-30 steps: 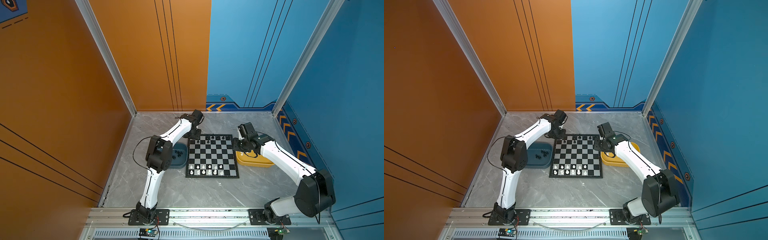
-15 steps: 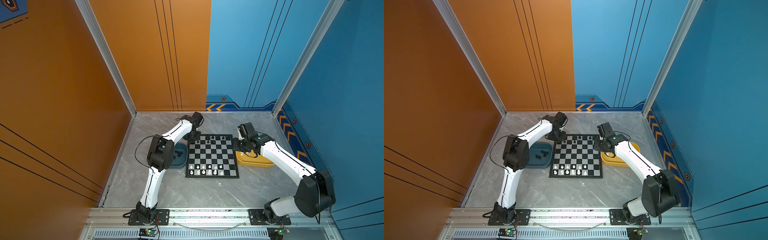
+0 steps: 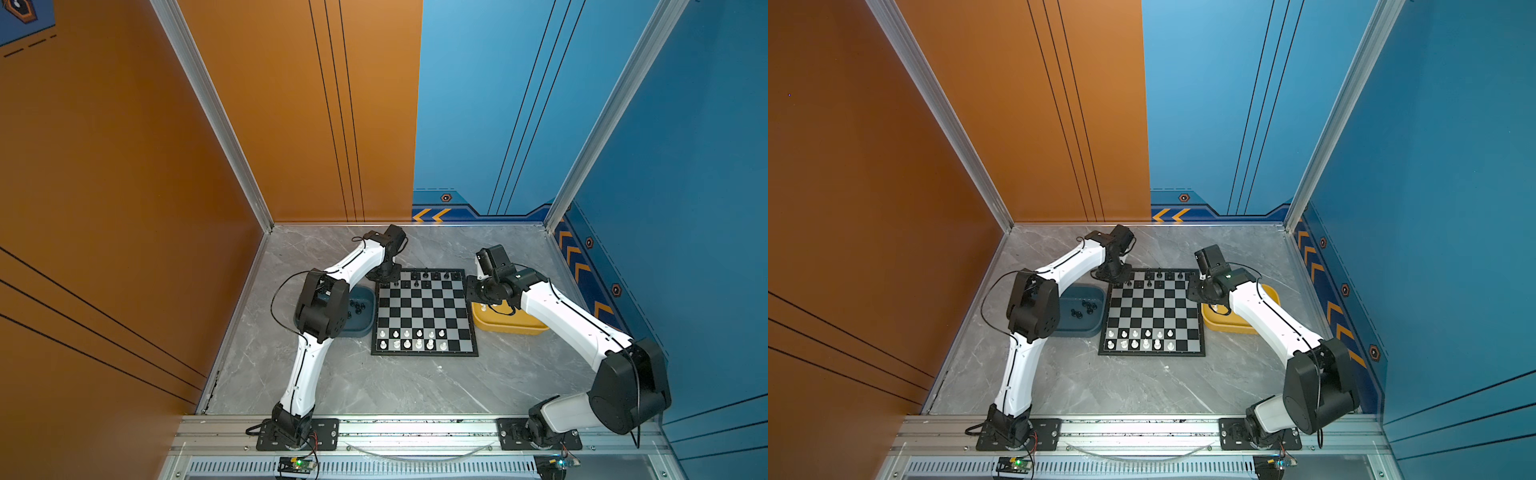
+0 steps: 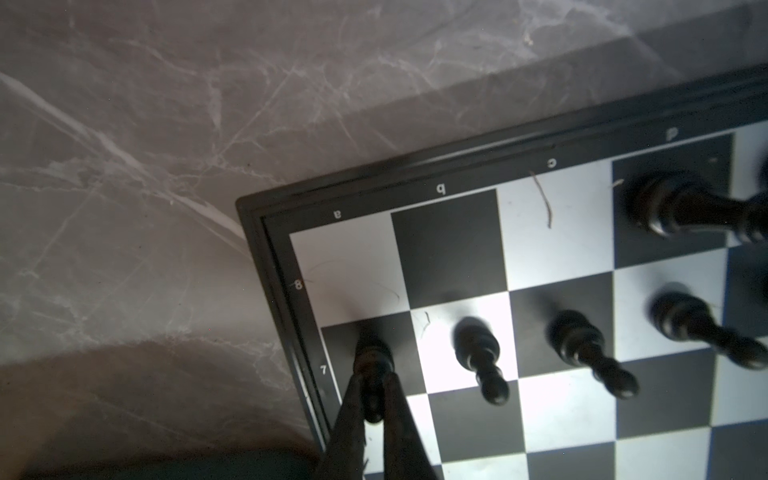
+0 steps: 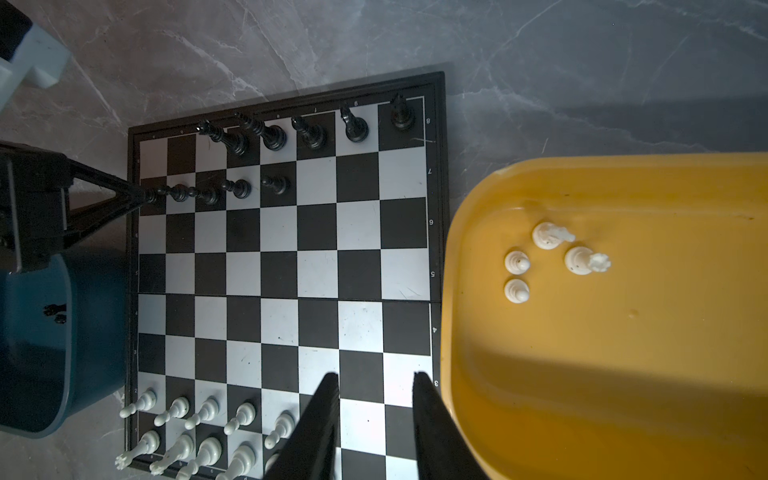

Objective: Set up the chess pieces on the board
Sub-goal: 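Lower the black pawn onto the farther row's end square and release, then raise the left gripper over the teal tray while the right gripper nears the yellow tray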

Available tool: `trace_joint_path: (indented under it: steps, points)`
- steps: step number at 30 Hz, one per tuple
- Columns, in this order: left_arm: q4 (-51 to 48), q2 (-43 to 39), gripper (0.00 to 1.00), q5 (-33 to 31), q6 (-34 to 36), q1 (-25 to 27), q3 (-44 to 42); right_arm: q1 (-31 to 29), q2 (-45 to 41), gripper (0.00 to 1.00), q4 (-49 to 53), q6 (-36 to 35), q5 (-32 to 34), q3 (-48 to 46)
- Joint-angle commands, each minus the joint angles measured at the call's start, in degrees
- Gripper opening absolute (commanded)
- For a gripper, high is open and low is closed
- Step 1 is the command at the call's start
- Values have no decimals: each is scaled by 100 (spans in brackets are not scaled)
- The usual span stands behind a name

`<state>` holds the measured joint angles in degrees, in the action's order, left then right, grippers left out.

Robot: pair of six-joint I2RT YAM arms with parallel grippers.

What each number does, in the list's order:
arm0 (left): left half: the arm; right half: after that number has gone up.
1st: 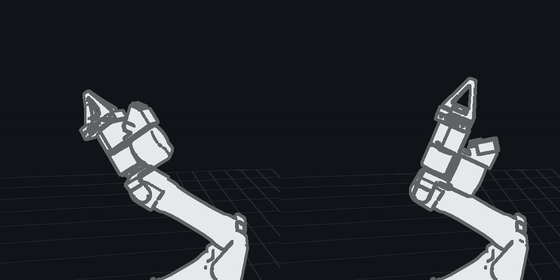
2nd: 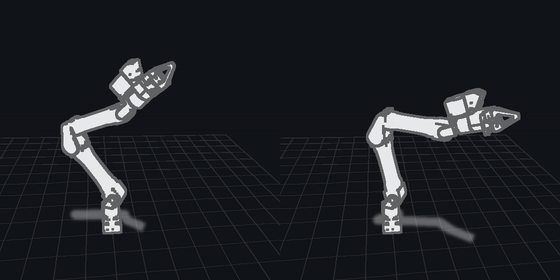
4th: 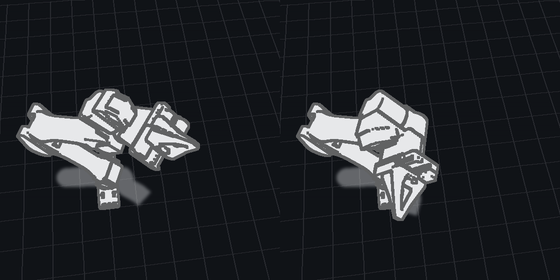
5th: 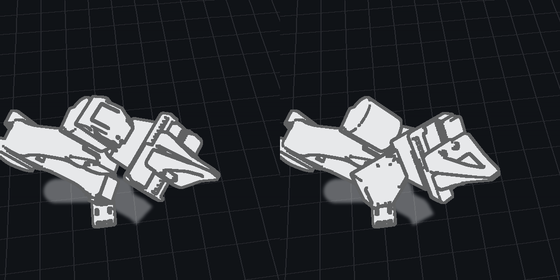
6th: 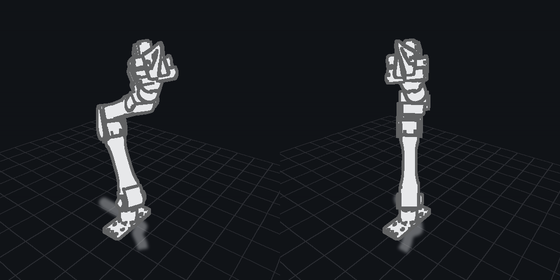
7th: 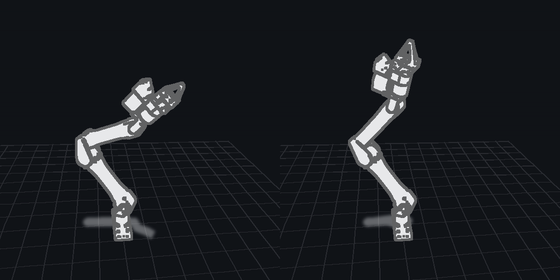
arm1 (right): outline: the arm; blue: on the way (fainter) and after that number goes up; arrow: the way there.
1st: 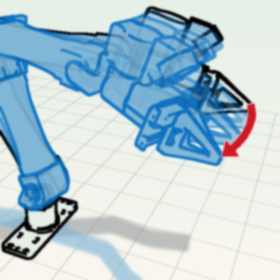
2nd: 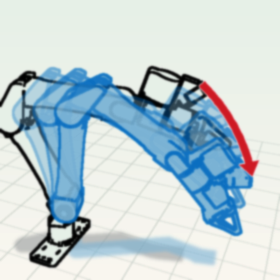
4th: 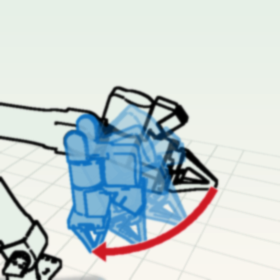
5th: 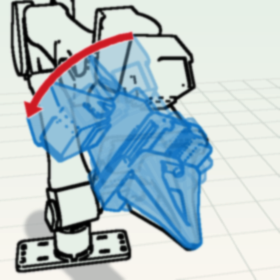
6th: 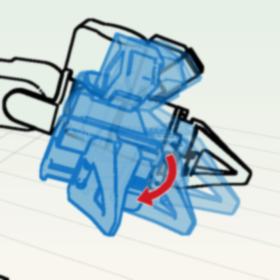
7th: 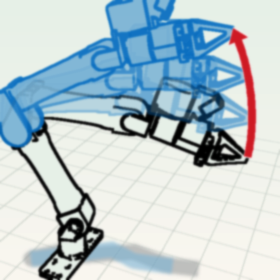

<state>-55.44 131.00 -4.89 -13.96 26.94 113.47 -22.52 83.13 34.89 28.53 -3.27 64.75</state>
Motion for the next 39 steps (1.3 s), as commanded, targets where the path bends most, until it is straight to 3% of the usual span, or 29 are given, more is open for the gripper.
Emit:
trace_joint_path:
  steps: [1, 15, 26, 39]
  points:
    - [-213, 213, 1, 119, -11, -40, 81, 29, -16, 33, 54, 47, -78, -52]
    - [-209, 199, 25, 137, -2, -40, 90, 29, -76, 33, 79, 47, -76, -50]
    - [-214, 10, 30, 93, 9, -31, 88, 29, -138, 33, 105, 46, -49, -64]
    - [-210, -920, 35, -133, 90, 38, -30, 29, -297, 33, 156, 65, 32, -95]
